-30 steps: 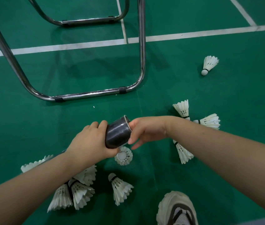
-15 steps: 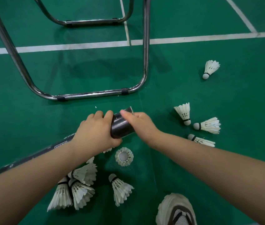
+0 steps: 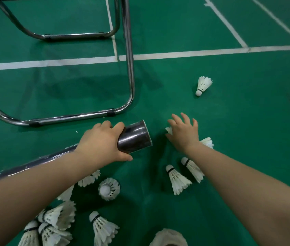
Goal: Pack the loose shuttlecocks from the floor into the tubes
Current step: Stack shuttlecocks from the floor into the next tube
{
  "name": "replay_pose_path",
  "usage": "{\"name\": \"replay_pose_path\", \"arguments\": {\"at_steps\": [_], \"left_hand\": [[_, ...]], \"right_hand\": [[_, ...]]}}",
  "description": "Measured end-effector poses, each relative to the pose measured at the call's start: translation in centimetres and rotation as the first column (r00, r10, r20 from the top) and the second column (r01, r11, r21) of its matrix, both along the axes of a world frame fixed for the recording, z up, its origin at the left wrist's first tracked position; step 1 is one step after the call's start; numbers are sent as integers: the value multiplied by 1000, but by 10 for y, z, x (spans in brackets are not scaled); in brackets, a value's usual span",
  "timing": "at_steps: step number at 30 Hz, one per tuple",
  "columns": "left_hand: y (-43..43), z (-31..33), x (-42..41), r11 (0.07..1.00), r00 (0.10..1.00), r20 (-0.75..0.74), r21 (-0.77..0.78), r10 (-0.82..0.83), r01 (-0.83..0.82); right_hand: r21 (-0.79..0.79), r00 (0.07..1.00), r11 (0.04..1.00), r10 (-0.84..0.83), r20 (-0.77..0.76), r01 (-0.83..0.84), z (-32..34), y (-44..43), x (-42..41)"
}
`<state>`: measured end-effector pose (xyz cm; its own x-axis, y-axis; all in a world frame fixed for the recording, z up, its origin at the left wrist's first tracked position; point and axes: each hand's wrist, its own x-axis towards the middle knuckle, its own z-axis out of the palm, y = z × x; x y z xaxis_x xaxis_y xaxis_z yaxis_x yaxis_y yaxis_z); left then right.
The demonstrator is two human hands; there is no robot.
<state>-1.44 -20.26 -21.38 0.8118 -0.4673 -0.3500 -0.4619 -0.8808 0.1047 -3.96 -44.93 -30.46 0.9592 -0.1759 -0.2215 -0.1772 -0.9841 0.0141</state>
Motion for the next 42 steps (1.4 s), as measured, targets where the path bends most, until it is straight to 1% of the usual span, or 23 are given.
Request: {"name": "replay_pose_path", "arguments": {"at_steps": [1,3,6,7,9,11,14,17,20,22,25,26,29,30,31,33,34,35,36,37,38,40,42], "left_hand": [[-4,-1,0,1000,1000,2,4,-5,5],[-9,-1,0,1000,1000,6,8,-7,7],[-12,-1,-1,1000,1000,1,-3,3,-3],[-12,-1,-1,1000,1000,0,-7,8,-8],[-13,-2,-2,1000,1000,2,-8,16,-16],[-16,-1,-5,1000,1000,-1,-4,21,-21],[-20,1,-10,1000,1000,-4,-15,24,-24],[-20,2,-18,999,1000,-9,-33,22,-22],[-16,4,-25,999,999,-31,-45,28,-29],[-14,6,-29,998,999,-37,-51,32,-34],[-17,9,-33,997,999,-38,-64,30,-32],[-19,10,-34,997,999,-35,-70,29,-31],[-23,13,-32,995,999,-15,-90,41,-42],[-24,14,-31,994,999,-10,-97,50,-51],[-24,15,-29,992,998,-9,-106,62,-62],[-23,18,-26,987,996,-2,-135,86,-85],[-22,19,-25,986,996,2,-144,90,-89],[-20,20,-24,986,996,3,-145,85,-84],[-18,21,-25,988,997,4,-138,72,-70],[-16,21,-26,990,999,4,-130,54,-53],[-14,22,-27,991,999,5,-125,39,-38],[-11,25,-32,991,1000,11,-131,20,-18],[-10,26,-38,991,1000,24,-131,-18,22]], "right_hand": [[-26,998,1000,9,-55,-11,-4,-6,-2],[-46,998,998,37,-50,-39,-7,-12,-3],[-12,992,999,37,125,-36,-3,-8,-3],[38,978,999,6,207,-14,-1,-6,-5],[246,913,968,-140,384,45,6,-2,-10],[503,821,863,-314,477,39,18,5,-19],[670,680,740,-463,569,-57,40,25,-34],[738,641,668,-525,560,-98,52,39,-40],[730,635,675,-519,572,-106,56,42,-45],[755,611,652,-571,548,-68,59,39,-43],[816,568,577,-677,468,16,67,41,-39],[828,572,560,-686,449,21,68,44,-38],[856,651,516,-658,378,25,71,63,-44],[877,679,479,-651,339,22,72,70,-47],[910,710,415,-645,283,14,74,75,-50],[972,818,234,-561,132,4,81,81,-53],[984,891,178,-450,60,24,86,80,-53],[986,953,161,-304,-2,53,90,74,-51],[985,986,143,-153,-71,93,94,67,-49],[982,989,121,-11,-147,147,98,58,-45],[971,968,115,114,-222,209,102,51,-42],[942,893,172,306,-329,288,111,43,-37],[929,814,257,455,-360,267,117,46,-33]]}}
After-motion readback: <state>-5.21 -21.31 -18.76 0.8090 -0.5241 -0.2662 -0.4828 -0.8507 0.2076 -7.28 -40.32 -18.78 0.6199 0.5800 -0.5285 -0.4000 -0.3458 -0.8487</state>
